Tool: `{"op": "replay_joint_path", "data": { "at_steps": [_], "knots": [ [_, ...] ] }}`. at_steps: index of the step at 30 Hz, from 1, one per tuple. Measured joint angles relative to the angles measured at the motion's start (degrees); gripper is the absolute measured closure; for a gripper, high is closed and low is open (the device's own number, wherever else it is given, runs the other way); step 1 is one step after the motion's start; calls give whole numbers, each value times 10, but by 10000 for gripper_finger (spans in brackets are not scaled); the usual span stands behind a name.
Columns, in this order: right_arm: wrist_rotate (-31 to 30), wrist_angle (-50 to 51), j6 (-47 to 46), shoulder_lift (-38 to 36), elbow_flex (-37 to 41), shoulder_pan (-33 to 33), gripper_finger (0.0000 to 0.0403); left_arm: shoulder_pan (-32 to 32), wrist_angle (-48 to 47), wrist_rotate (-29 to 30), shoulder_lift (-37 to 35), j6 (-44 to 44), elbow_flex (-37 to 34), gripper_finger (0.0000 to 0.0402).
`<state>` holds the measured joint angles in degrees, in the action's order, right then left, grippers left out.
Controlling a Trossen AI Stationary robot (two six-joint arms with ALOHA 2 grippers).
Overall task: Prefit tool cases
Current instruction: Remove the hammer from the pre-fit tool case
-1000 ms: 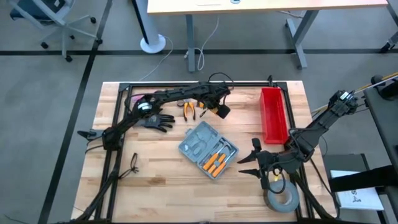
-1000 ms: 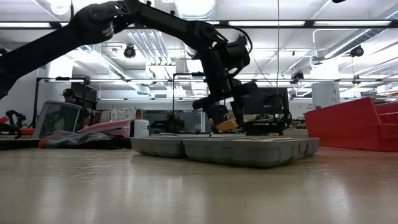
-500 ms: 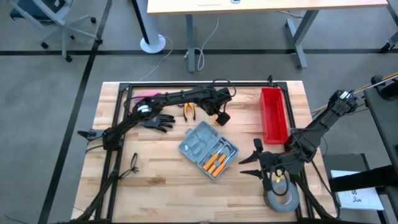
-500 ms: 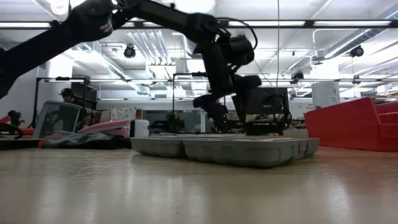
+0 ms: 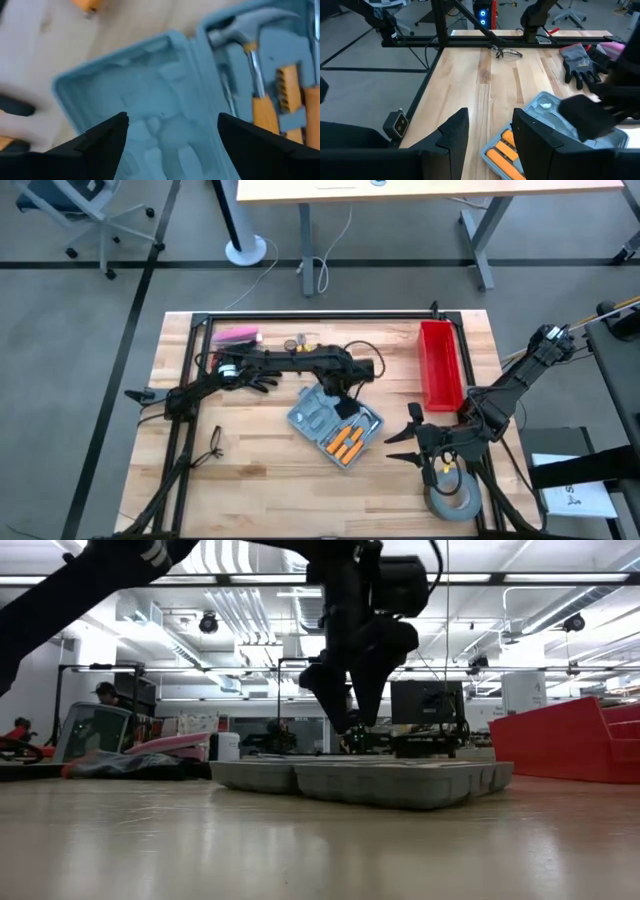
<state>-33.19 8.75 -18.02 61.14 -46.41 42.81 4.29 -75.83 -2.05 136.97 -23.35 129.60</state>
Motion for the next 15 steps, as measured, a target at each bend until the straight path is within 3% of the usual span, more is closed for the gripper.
{"op": "replay_joint_path", "data": {
  "at_steps": [12,15],
  "knots": [
    [1,0,-4,0,0,2,272,-57,-147,110,0,2,0,117],
    [1,-1,-4,0,0,2,272,-70,-142,127,0,3,-10,122]
  ]
}}
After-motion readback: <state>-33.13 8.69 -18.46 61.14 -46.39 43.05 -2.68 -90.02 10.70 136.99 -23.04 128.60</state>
